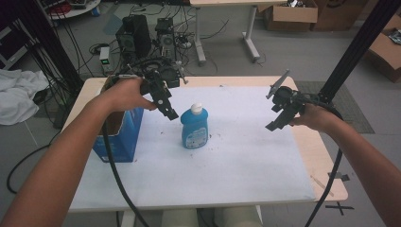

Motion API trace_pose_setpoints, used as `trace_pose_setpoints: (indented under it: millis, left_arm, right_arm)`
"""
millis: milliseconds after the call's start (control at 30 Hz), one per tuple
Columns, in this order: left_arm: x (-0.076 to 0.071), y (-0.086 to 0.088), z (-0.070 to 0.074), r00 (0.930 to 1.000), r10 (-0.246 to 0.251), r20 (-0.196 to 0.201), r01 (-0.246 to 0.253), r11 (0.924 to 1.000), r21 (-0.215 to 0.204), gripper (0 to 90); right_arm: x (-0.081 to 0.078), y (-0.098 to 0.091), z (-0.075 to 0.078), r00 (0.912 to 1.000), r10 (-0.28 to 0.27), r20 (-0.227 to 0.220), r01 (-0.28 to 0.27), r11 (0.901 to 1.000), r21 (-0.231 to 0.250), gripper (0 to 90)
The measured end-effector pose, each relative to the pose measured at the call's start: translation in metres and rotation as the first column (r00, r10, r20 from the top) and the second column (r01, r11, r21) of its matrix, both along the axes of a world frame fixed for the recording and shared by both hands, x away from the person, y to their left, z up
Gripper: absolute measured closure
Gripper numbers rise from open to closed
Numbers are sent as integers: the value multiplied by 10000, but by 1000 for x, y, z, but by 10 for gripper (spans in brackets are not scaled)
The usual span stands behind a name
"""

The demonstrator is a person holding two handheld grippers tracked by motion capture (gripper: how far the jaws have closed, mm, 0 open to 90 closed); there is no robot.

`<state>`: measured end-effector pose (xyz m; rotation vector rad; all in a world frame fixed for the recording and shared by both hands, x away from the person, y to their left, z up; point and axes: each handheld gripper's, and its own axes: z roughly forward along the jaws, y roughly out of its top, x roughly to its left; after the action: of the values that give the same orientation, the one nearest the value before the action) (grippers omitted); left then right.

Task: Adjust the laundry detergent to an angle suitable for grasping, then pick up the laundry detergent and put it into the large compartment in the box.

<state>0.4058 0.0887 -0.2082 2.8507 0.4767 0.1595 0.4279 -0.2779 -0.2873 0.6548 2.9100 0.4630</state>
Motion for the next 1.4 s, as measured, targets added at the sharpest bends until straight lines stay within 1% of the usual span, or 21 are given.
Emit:
trace_pose_setpoints:
  millis: [167, 300, 400, 533, 600, 633, 667, 800, 1033, 1233, 1400]
  left_arm:
    - [1, -1, 2, 10000, 30, 58, -29, 10000, -63, 182]
    - [1, -1, 2, 10000, 23, 87, -22, 10000, -34, 182]
    - [0, -2, 3, 9999, -1, 158, 2, 10000, -97, 182]
    - [-1, -2, 4, 9999, 16, 158, -14, 10000, -96, 182]
    - [-1, -2, 4, 9999, 27, 156, -25, 9999, -106, 182]
    - [-1, -2, 5, 9998, 19, 180, -17, 9999, -109, 183]
    - [-1, -1, 5, 9998, 54, 180, -52, 9999, -130, 183]
    - [-1, -2, 6, 9999, 52, 151, -51, 10000, -77, 182]
    - [-2, -3, 6, 9998, 13, 211, -10, 9999, -104, 182]
    - [-2, -1, 7, 9997, 94, 227, -91, 9999, -100, 182]
    - [-2, -3, 7, 9997, 120, 235, -117, 9998, -143, 182]
  right_arm:
    - [0, -1, 2, 10000, 3, -19, -3, 10000, 9, 171]
    - [-1, -2, 3, 10000, 3, 12, -3, 10000, 57, 171]
    - [-2, -2, 3, 10000, -68, 19, 67, 9999, 79, 170]
    - [-3, -2, 4, 9999, 80, 61, -80, 10000, 51, 172]
    - [-3, -3, 5, 10000, -17, 9, 17, 10000, 52, 172]
    - [-2, -3, 6, 9999, 57, 83, -58, 9999, 101, 171]
    - [-3, -3, 6, 10000, -35, 43, 34, 10000, 73, 171]
    - [-3, -2, 7, 9999, 55, 100, -55, 10000, 72, 171]
    - [-5, -3, 8, 9999, 15, 109, -16, 10000, 58, 171]
    - [-5, -2, 10, 9999, 20, 132, -21, 10000, 49, 171]
    - [-5, -1, 11, 9999, 45, 160, -46, 10000, 58, 172]
